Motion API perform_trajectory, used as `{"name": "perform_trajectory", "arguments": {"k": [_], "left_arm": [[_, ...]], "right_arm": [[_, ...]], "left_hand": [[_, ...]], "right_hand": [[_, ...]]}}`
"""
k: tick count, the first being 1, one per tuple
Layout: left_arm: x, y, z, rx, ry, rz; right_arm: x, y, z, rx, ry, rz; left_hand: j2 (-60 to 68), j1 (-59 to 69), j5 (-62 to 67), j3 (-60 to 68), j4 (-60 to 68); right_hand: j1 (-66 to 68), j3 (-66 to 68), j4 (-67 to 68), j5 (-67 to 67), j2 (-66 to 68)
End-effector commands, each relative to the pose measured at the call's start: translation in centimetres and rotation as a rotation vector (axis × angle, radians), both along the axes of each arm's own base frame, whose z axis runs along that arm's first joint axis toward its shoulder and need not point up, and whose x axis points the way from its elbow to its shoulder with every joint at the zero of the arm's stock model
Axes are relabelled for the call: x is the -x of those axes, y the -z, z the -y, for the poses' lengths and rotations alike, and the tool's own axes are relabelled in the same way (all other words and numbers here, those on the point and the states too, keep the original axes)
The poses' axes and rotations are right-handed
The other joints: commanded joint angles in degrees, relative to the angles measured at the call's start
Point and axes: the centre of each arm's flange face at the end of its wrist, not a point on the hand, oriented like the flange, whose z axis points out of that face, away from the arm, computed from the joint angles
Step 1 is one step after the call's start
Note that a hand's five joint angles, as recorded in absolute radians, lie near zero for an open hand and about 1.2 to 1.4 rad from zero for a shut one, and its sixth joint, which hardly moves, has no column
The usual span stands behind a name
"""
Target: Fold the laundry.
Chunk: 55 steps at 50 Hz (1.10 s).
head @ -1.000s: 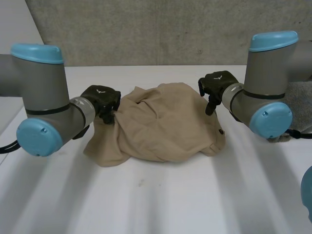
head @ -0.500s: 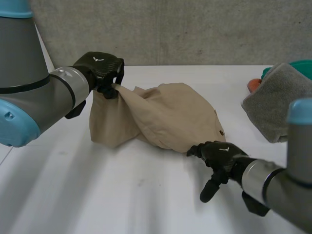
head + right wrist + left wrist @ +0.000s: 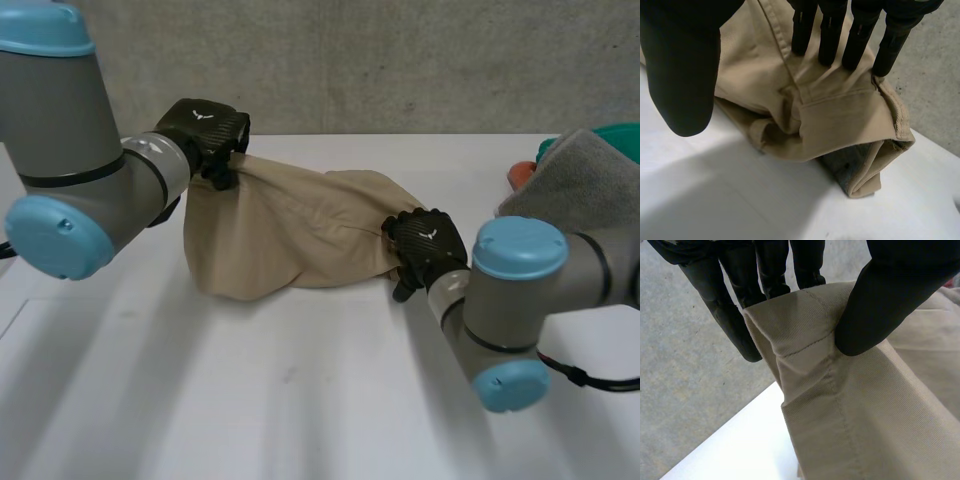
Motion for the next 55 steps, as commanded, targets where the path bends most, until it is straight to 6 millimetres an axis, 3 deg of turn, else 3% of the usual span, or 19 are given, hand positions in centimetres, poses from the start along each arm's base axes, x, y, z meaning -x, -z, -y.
{"name": "perform_trajectory", "arguments": {"k": [1, 4, 8, 12, 15, 16, 19, 20, 23, 24, 28, 32, 34, 38, 44, 47, 51, 54, 55], "left_arm": [[0.2, 1.7, 2.3, -0.003, -0.028, 0.019], [0.1, 2.0, 2.8, -0.008, -0.038, 0.020], [0.1, 2.7, 3.0, -0.025, -0.048, 0.027], [-0.2, 2.7, 3.0, -0.035, -0.062, 0.028], [-0.9, 1.4, 2.7, -0.032, -0.086, 0.021], [-1.5, 0.2, 2.2, -0.025, -0.098, 0.012], [-2.4, -2.4, 1.4, 0.008, -0.109, -0.013], [-2.9, -4.4, 0.7, 0.041, -0.113, -0.036], [-3.9, -7.4, -0.4, 0.100, -0.118, -0.083], [-4.5, -9.4, -1.2, 0.143, -0.121, -0.116], [-5.8, -12.9, -2.8, 0.212, -0.119, -0.200], [-6.7, -14.3, -3.6, 0.229, -0.121, -0.245], [-6.8, -14.0, -3.5, 0.212, -0.121, -0.251], [-6.6, -12.7, -3.5, 0.155, -0.108, -0.241], [-6.0, -8.6, -1.8, 0.037, -0.114, -0.191], [-6.1, -6.5, 0.1, 0.000, -0.135, -0.170], [-4.9, -4.1, 3.3, 0.017, -0.111, -0.183], [-3.8, -4.1, 4.9, 0.083, -0.064, -0.217], [-3.1, -5.2, 6.2, 0.181, -0.039, -0.251]], "right_arm": [[-1.6, 2.3, 3.2, 0.056, 0.006, -0.045], [-2.0, 2.9, 4.1, 0.077, 0.010, -0.057], [-2.4, 3.4, 5.2, 0.113, 0.026, -0.060], [-2.4, 2.7, 6.2, 0.148, 0.059, -0.049], [-2.1, -0.5, 6.6, 0.181, 0.082, -0.021], [-1.4, -3.1, 6.4, 0.178, 0.090, 0.002], [-0.2, -8.2, 5.6, 0.173, 0.076, 0.050], [0.8, -11.4, 5.1, 0.164, 0.043, 0.065], [2.4, -16.2, 4.5, 0.165, -0.024, 0.092], [3.3, -18.9, 4.5, 0.169, -0.052, 0.107], [5.4, -23.8, 4.3, 0.160, -0.067, 0.127], [6.6, -26.5, 4.4, 0.157, -0.077, 0.128], [6.9, -27.5, 4.3, 0.178, -0.088, 0.133], [6.7, -27.0, 3.9, 0.118, -0.163, 0.139], [6.4, -23.1, 4.6, -0.031, -0.181, 0.128], [6.0, -20.5, 5.7, -0.059, -0.178, 0.113], [5.2, -17.2, 8.4, 0.000, -0.169, 0.083], [4.3, -16.7, 9.9, 0.100, -0.164, 0.087], [3.6, -17.5, 11.0, 0.213, -0.148, 0.107]], "left_hand": [[11.69, 13.64, 13.62, 12.26, 11.58], [11.69, 13.64, 13.62, 12.26, 11.58], [11.69, 13.64, 13.62, 12.26, 11.58], [11.69, 13.64, 13.62, 12.26, 11.58], [11.69, 13.64, 13.62, 12.26, 11.58], [11.69, 13.64, 13.62, 12.26, 11.58], [11.69, 13.64, 13.62, 12.26, 11.58], [11.69, 13.64, 13.62, 12.26, 11.58], [11.69, 13.64, 13.62, 12.26, 11.58], [11.69, 13.64, 13.62, 12.26, 11.58], [11.69, 13.64, 13.62, 12.26, 11.58], [11.69, 13.64, 13.62, 12.26, 11.58], [11.69, 13.64, 13.62, 12.26, 11.58], [11.69, 13.64, 13.62, 12.26, 11.58], [11.69, 13.64, 13.62, 12.26, 11.58], [11.69, 13.64, 13.62, 12.26, 11.58], [11.69, 13.64, 13.62, 12.26, 11.58], [11.69, 13.64, 13.62, 12.26, 11.58], [11.69, 13.64, 13.62, 12.26, 11.58]], "right_hand": [[9.68, 9.39, 9.14, 9.01, 10.43], [12.87, 12.58, 12.33, 12.20, 13.62], [26.64, 26.35, 26.10, 25.97, 27.39], [58.08, 57.79, 57.55, 57.41, 58.83], [58.15, 57.87, 57.62, 57.48, 58.91], [58.15, 57.87, 57.62, 57.48, 58.91], [58.15, 57.87, 57.62, 57.48, 58.91], [58.15, 57.87, 57.62, 57.48, 58.91], [58.15, 57.87, 57.62, 57.48, 58.91], [58.15, 57.87, 57.62, 57.48, 58.91], [58.15, 57.87, 57.62, 57.48, 58.91], [58.15, 57.87, 57.62, 57.48, 58.91], [58.15, 57.87, 57.62, 57.48, 58.91], [58.15, 57.87, 57.62, 57.48, 58.91], [58.15, 57.87, 57.62, 57.48, 58.91], [58.15, 57.87, 57.62, 57.48, 58.91], [58.15, 57.87, 57.62, 57.48, 58.91], [58.15, 57.87, 57.62, 57.48, 58.91], [58.15, 57.87, 57.62, 57.48, 58.91]]}}
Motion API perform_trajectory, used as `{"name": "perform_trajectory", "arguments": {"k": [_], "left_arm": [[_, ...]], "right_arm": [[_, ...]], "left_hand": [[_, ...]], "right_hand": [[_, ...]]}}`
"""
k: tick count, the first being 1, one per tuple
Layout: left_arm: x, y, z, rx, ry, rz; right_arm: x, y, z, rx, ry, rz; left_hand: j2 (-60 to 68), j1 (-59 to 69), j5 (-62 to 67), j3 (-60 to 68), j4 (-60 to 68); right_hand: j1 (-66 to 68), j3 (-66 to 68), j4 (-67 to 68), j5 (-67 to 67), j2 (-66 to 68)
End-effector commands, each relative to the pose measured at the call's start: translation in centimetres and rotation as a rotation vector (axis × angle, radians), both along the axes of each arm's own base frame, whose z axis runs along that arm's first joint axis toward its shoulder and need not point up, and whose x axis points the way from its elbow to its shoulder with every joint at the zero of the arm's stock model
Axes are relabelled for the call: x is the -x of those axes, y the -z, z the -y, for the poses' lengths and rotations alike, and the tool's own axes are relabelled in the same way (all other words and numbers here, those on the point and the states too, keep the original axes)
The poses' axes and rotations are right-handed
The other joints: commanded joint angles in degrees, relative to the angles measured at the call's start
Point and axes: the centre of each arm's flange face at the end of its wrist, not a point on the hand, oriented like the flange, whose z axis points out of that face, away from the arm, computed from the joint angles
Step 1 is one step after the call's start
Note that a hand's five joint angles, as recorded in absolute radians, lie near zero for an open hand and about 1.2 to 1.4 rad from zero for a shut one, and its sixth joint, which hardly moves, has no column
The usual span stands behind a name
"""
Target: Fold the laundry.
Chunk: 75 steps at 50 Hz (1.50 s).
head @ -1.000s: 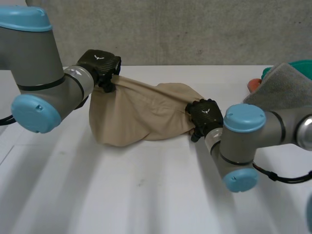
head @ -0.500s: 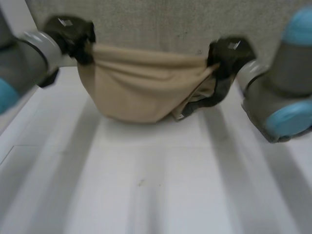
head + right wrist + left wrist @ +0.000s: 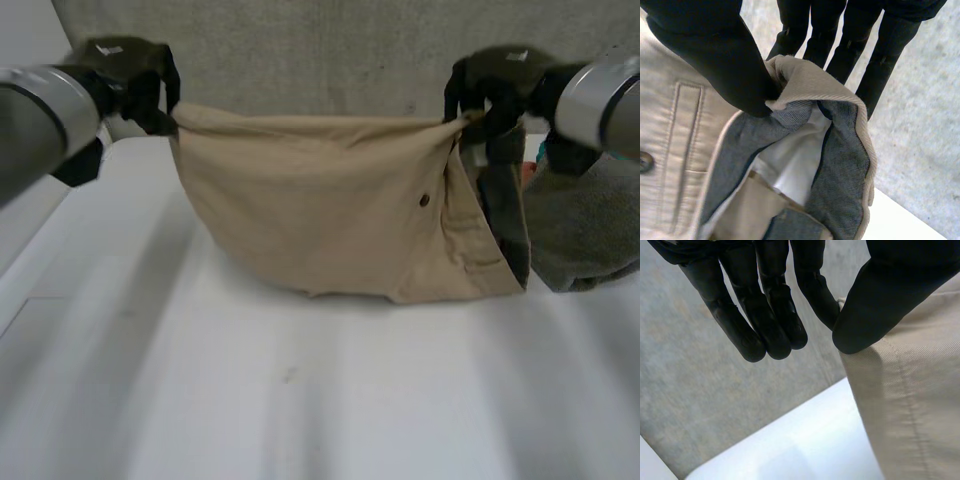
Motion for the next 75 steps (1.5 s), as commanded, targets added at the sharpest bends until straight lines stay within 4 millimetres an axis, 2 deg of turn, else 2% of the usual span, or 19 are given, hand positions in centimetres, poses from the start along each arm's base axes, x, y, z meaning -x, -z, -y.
{"name": "perform_trajectory", "arguments": {"k": [1, 3, 4, 8, 11, 13, 15, 19, 29, 33, 35, 39, 43, 51, 59, 66, 69, 71, 75], "left_arm": [[2.5, -0.3, 5.5, 0.237, 0.059, -0.081], [2.4, -2.3, 6.5, 0.348, 0.028, -0.133], [1.8, -4.8, 7.2, 0.459, -0.025, -0.205], [-0.1, -10.3, 6.8, 0.652, -0.120, -0.395], [-0.1, -11.5, 5.9, 0.674, -0.104, -0.436], [0.5, -11.3, 4.8, 0.628, -0.076, -0.417], [0.9, -10.3, 4.2, 0.570, -0.061, -0.392], [0.8, -5.0, 3.8, 0.368, -0.070, -0.298], [-0.7, 8.1, 2.5, 0.029, -0.086, -0.106], [0.1, 12.7, 2.2, -0.039, -0.011, -0.042], [0.3, 14.0, 2.3, -0.052, 0.002, -0.017], [0.7, 15.5, 2.4, -0.068, 0.014, 0.036], [1.5, 16.7, 1.3, -0.130, 0.033, 0.071], [2.9, 18.9, 0.4, -0.174, 0.020, 0.096], [4.2, 19.4, -0.2, -0.213, 0.042, 0.105], [5.7, 19.2, -2.4, -0.310, 0.101, 0.060], [6.4, 18.7, -3.7, -0.361, 0.132, 0.007], [6.6, 17.8, -4.4, -0.382, 0.142, -0.022], [5.8, 16.0, -4.4, -0.364, 0.112, -0.058]], "right_arm": [[-2.5, 1.3, 4.5, 0.299, 0.053, 0.049], [-3.2, -0.5, 5.2, 0.427, 0.087, 0.109], [-3.2, -2.6, 5.8, 0.543, 0.133, 0.183], [-2.7, -6.8, 6.4, 0.731, 0.190, 0.377], [-2.8, -7.3, 5.9, 0.714, 0.153, 0.423], [-3.0, -6.2, 5.5, 0.631, 0.090, 0.415], [-3.1, -5.4, 5.1, 0.572, 0.048, 0.405], [-2.8, -2.4, 4.3, 0.406, -0.054, 0.343], [-1.4, 9.8, 0.6, -0.048, -0.208, 0.087], [-1.0, 13.5, -2.5, -0.066, -0.303, -0.103], [-1.0, 13.8, -3.4, -0.049, -0.331, -0.158], [-1.9, 13.2, -5.3, -0.025, -0.374, -0.227], [-2.3, 11.2, -6.4, -0.033, -0.335, -0.219], [-3.0, 4.5, -9.8, 0.067, -0.304, -0.121], [-3.1, 0.5, -12.2, 0.090, -0.243, -0.020], [-3.0, -0.3, -12.8, 0.096, -0.201, -0.007], [-2.8, -0.2, -12.6, 0.096, -0.177, -0.012], [-2.6, -0.1, -12.3, 0.093, -0.156, -0.018], [-2.4, 0.2, -12.1, 0.085, -0.133, -0.027]], "left_hand": [[11.36, 13.64, 12.50, 11.87, 11.51], [11.36, 13.64, 12.50, 11.87, 11.51], [11.36, 13.64, 12.50, 11.87, 11.51], [11.36, 13.64, 12.50, 11.87, 11.51], [11.36, 13.64, 12.50, 11.87, 11.51], [11.36, 13.64, 12.50, 11.87, 11.51], [11.36, 13.64, 12.50, 11.87, 11.51], [11.36, 13.64, 12.50, 11.87, 11.51], [11.36, 13.64, 12.50, 11.87, 11.51], [-34.38, -32.10, -33.24, -33.87, -34.23], [-44.58, -42.30, -43.44, -44.08, -44.44], [-50.69, -48.41, -49.54, -50.18, -50.54], [-53.21, -50.93, -52.07, -52.70, -53.06], [-55.57, -53.29, -54.43, -55.06, -55.42], [-56.25, -53.97, -55.11, -55.74, -56.11], [-32.23, -29.95, -31.09, -31.72, -32.08], [-14.73, -12.45, -13.59, -14.22, -14.58], [9.42, 11.70, 10.56, 9.93, 9.57], [11.36, 13.64, 12.50, 11.87, 11.51]], "right_hand": [[17.50, 14.02, 11.42, 14.04, 13.82], [17.50, 14.02, 11.42, 14.04, 13.82], [17.50, 14.02, 11.42, 14.04, 13.82], [17.50, 14.02, 11.42, 14.04, 13.82], [17.50, 14.02, 11.42, 14.04, 13.82], [17.50, 14.02, 11.42, 14.04, 13.82], [17.50, 14.02, 11.42, 14.04, 13.82], [17.50, 14.02, 11.42, 14.04, 13.82], [17.50, 14.02, 11.42, 14.04, 13.82], [17.50, 14.02, 11.42, 14.04, 13.82], [17.50, 14.02, 11.42, 14.04, 13.82], [17.50, 14.02, 11.42, 14.04, 13.82], [17.50, 14.02, 11.42, 14.04, 13.82], [17.50, 14.02, 11.42, 14.04, 13.82], [17.50, 14.02, 11.42, 14.04, 13.82], [17.50, 14.02, 11.42, 14.04, 13.82], [17.50, 14.02, 11.42, 14.04, 13.82], [17.50, 14.02, 11.42, 14.04, 13.82], [17.50, 14.02, 11.42, 14.04, 13.82]]}}
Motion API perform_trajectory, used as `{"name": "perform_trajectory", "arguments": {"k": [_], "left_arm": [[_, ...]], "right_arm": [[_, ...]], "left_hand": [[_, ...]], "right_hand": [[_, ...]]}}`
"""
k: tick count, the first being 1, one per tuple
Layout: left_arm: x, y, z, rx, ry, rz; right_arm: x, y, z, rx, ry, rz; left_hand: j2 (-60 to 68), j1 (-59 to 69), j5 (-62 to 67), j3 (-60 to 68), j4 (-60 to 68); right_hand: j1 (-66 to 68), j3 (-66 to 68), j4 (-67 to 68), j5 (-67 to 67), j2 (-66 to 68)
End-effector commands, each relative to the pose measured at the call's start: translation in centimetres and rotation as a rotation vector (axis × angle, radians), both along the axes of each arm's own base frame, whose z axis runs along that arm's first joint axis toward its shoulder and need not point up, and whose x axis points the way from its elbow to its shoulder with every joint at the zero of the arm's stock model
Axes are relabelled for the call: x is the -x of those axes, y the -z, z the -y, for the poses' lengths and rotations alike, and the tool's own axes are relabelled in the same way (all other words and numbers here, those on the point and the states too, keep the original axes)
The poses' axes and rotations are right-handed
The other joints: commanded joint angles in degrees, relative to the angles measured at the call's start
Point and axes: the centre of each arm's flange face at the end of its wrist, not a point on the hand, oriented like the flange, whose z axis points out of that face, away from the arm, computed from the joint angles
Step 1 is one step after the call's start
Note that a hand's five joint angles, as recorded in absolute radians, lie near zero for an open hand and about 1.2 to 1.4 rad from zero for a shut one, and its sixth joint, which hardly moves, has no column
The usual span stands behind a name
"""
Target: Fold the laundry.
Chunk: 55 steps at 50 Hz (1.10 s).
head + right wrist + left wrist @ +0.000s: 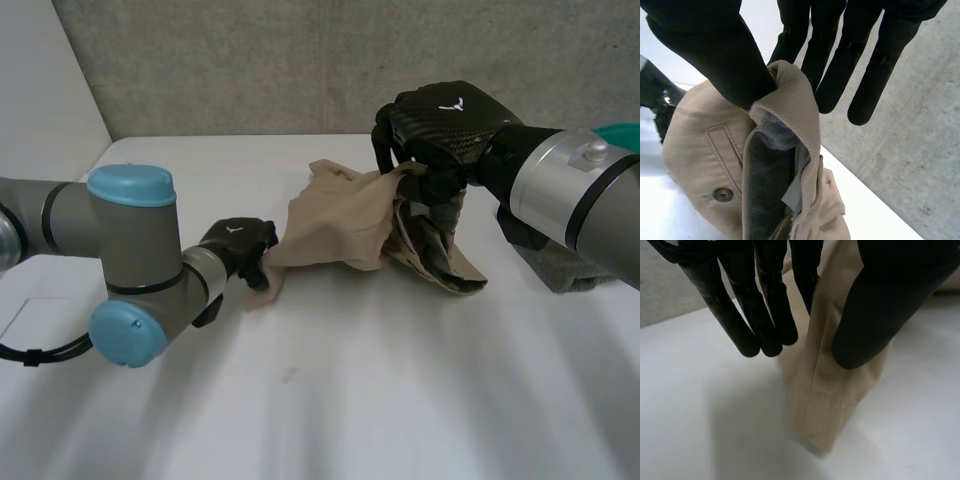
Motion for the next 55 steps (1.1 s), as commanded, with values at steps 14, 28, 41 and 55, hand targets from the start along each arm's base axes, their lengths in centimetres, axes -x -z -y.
{"name": "perform_trajectory", "arguments": {"k": [14, 28, 41, 55], "left_arm": [[-8.4, -16.1, -1.0, 0.299, -0.167, -0.138], [-7.0, -24.8, -7.1, 0.494, -0.046, -0.251], [-2.6, -15.9, 6.0, 0.503, -0.105, -0.051], [-4.2, -33.8, 4.1, 1.153, -0.224, -0.399]], "right_arm": [[2.0, -2.2, 1.1, 0.076, 0.065, 0.021], [2.5, -2.4, 5.7, -0.016, 0.092, 0.148], [-0.5, 5.8, 11.4, -0.013, 0.131, -0.003], [-2.2, -9.1, 15.4, 0.702, 0.197, 0.563]], "left_hand": [[24.88, 23.28, 25.54, 25.08, 25.22], [24.88, 23.28, 25.54, 25.08, 25.22], [24.88, 23.28, 25.54, 25.08, 25.22], [24.88, 23.28, 25.54, 25.08, 25.22]], "right_hand": [[17.50, 11.00, 11.33, 13.17, 13.82], [17.50, 11.00, 11.33, 13.17, 13.82], [17.50, 11.00, 11.33, 13.17, 13.82], [17.50, 11.00, 11.33, 13.17, 13.82]]}}
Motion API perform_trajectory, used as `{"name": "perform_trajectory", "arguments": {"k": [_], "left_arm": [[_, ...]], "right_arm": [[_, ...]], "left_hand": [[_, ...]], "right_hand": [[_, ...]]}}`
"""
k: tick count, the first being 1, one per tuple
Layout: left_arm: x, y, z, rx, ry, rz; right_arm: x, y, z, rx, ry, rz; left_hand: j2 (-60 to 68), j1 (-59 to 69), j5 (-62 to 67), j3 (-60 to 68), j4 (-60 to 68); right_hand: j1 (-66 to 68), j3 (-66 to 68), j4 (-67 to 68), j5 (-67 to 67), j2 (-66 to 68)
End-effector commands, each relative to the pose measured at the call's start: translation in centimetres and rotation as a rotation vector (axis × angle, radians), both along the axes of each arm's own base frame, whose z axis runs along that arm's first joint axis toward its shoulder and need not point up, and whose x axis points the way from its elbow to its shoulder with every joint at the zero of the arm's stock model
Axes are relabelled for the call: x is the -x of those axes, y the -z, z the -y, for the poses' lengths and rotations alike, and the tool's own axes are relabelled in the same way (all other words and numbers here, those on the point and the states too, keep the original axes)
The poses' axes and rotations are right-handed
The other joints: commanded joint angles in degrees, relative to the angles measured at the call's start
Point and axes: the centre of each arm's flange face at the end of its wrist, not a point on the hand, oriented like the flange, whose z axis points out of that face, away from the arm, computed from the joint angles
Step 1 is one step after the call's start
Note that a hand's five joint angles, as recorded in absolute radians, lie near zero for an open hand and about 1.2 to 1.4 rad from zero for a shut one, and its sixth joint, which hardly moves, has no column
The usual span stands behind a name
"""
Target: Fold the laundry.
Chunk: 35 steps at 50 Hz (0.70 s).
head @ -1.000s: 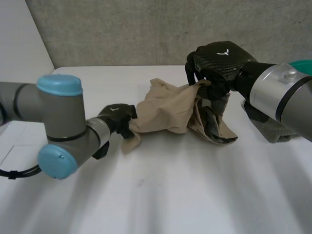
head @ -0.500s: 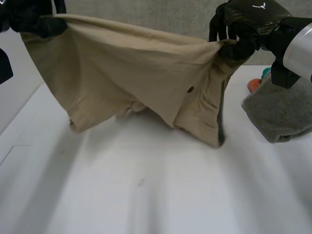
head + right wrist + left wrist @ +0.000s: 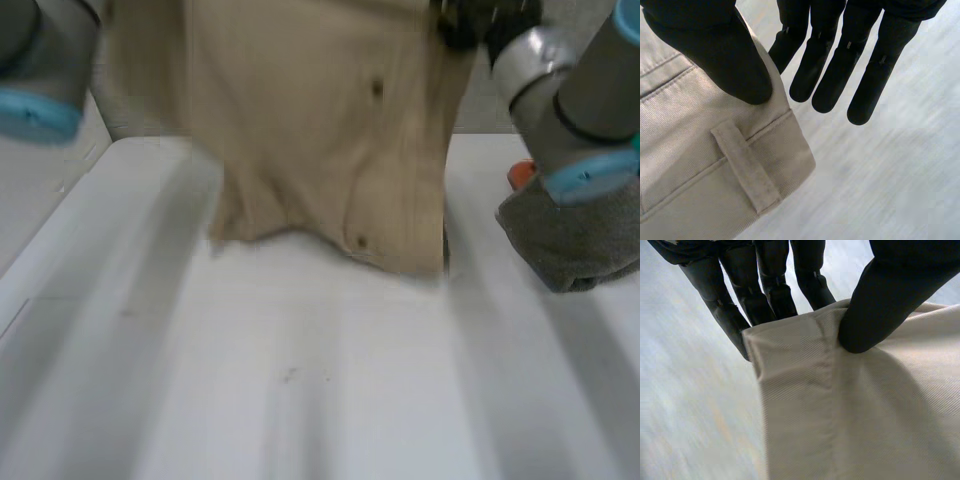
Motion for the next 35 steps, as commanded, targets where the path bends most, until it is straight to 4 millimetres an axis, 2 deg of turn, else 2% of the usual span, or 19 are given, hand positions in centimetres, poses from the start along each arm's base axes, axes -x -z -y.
{"name": "perform_trajectory", "arguments": {"k": [1, 5, 10, 11, 14, 15, 18, 19, 20, 21, 24, 25, 29, 32, 35], "left_arm": [[-1.4, -4.5, -2.6, 0.133, -0.024, -0.095], [-1.9, -1.8, -2.1, 0.037, -0.040, -0.058], [-2.4, 3.0, -1.9, -0.112, -0.054, 0.002], [-2.3, 5.2, -1.9, -0.173, -0.049, 0.031], [-2.4, 8.9, -2.0, -0.279, -0.041, 0.079], [-2.4, 11.5, -2.2, -0.353, -0.033, 0.113], [-2.4, 15.4, -2.9, -0.465, -0.017, 0.163], [-2.5, 17.9, -3.6, -0.532, -0.008, 0.200], [-2.5, 19.0, -4.0, -0.562, -0.006, 0.220], [-2.5, 21.0, -4.8, -0.617, 0.004, 0.266], [-2.5, 23.6, -6.2, -0.684, 0.017, 0.340], [-2.3, 24.8, -7.3, -0.721, 0.033, 0.393], [-2.2, 26.8, -10.2, -0.818, 0.061, 0.519], [-2.4, 27.2, -11.4, -0.874, 0.065, 0.574], [-2.7, 26.6, -13.3, -0.933, 0.070, 0.641]], "right_arm": [[0.4, -6.1, -0.4, 0.246, -0.112, 0.229], [0.9, -5.4, -0.1, 0.187, -0.140, 0.205], [0.9, -1.2, 0.2, 0.013, -0.183, 0.098], [1.1, 0.8, 0.2, -0.066, -0.187, 0.059], [1.4, 4.1, -0.1, -0.187, -0.194, -0.001], [1.7, 6.3, -0.7, -0.264, -0.196, -0.045], [2.1, 9.9, -1.9, -0.374, -0.201, -0.117], [2.4, 12.7, -2.8, -0.449, -0.206, -0.171], [2.6, 13.9, -3.3, -0.480, -0.207, -0.200], [2.9, 16.4, -4.3, -0.531, -0.214, -0.259], [3.4, 19.6, -6.1, -0.598, -0.222, -0.348], [3.7, 21.2, -7.3, -0.626, -0.229, -0.408], [4.5, 23.1, -10.0, -0.689, -0.241, -0.530], [5.1, 22.7, -11.4, -0.737, -0.236, -0.567], [5.9, 21.1, -12.9, -0.796, -0.211, -0.598]], "left_hand": [[11.32, 14.11, 12.59, 11.84, 11.48], [11.32, 14.11, 12.59, 11.84, 11.48], [11.32, 14.11, 12.59, 11.84, 11.48], [11.32, 14.11, 12.59, 11.84, 11.48], [11.32, 14.11, 12.59, 11.84, 11.48], [11.32, 14.11, 12.59, 11.84, 11.48], [11.32, 14.11, 12.59, 11.84, 11.48], [11.32, 14.11, 12.59, 11.84, 11.48], [11.32, 14.11, 12.59, 11.84, 11.48], [11.32, 14.11, 12.59, 11.84, 11.48], [11.32, 14.11, 12.59, 11.84, 11.48], [11.32, 14.11, 12.59, 11.84, 11.48], [11.32, 14.11, 12.59, 11.84, 11.48], [11.32, 14.11, 12.59, 11.84, 11.48], [11.32, 14.11, 12.59, 11.84, 11.48]], "right_hand": [[17.50, 11.00, 11.21, 12.17, 12.68], [17.50, 11.00, 11.21, 12.17, 12.68], [17.50, 11.00, 11.21, 12.17, 12.68], [17.50, 11.00, 11.21, 12.17, 12.68], [17.50, 11.00, 11.21, 12.17, 12.68], [17.50, 11.00, 11.21, 12.17, 12.68], [17.50, 11.00, 11.21, 12.17, 12.68], [17.50, 11.00, 11.21, 12.17, 12.68], [17.50, 11.00, 11.21, 12.17, 12.68], [17.50, 11.00, 11.21, 12.17, 12.68], [17.50, 11.00, 11.21, 12.17, 12.68], [17.50, 11.00, 11.21, 12.17, 12.68], [17.50, 11.00, 11.21, 12.17, 12.68], [17.50, 11.00, 11.21, 12.17, 12.68], [17.50, 11.00, 11.21, 12.17, 12.68]]}}
